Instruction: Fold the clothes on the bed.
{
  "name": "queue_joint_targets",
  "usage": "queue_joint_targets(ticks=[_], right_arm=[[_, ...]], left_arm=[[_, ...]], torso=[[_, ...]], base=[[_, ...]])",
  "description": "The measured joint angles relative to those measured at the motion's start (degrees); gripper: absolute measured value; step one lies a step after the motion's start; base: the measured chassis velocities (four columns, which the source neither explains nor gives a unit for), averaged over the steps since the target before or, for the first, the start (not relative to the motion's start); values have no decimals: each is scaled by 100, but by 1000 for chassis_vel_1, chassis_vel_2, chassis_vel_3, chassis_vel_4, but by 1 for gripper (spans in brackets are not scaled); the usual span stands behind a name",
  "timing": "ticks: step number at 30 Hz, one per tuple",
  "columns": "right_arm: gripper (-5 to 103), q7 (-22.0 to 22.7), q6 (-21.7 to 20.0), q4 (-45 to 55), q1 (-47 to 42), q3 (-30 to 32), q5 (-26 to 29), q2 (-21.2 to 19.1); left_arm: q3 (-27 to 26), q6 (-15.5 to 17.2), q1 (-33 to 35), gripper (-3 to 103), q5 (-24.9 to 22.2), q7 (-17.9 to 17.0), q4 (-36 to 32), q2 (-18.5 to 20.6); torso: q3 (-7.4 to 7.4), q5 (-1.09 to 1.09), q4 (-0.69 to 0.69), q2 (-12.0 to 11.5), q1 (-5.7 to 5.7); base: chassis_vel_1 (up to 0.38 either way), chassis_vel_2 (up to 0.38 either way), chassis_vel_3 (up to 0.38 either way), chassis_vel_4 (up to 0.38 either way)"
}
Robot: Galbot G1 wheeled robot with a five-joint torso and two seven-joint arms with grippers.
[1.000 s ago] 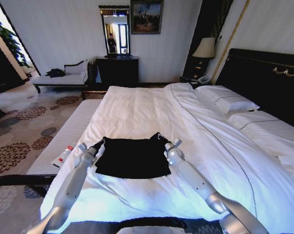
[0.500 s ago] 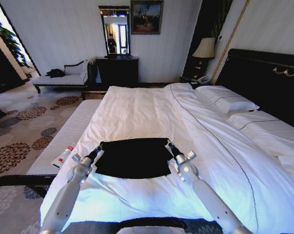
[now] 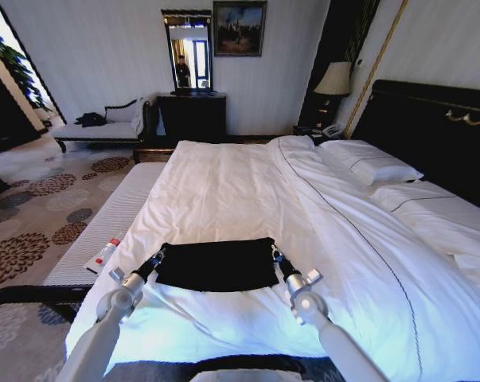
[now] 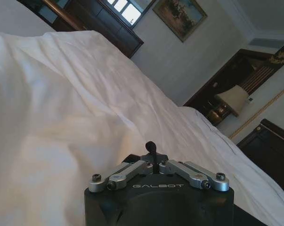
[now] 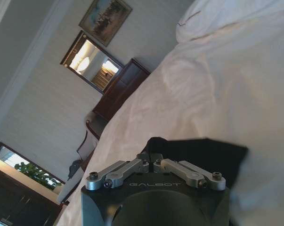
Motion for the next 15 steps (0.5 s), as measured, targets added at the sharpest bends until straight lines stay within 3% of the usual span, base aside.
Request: queue_joint_targets(ticks=[15], right_arm=[[0, 11, 172, 605, -1034, 313, -233, -21]], left_arm=[[-310, -52, 606, 1, 52, 257, -384, -69]], torso=[[0, 0, 0, 0, 0]], base=[[0, 0, 0, 0]])
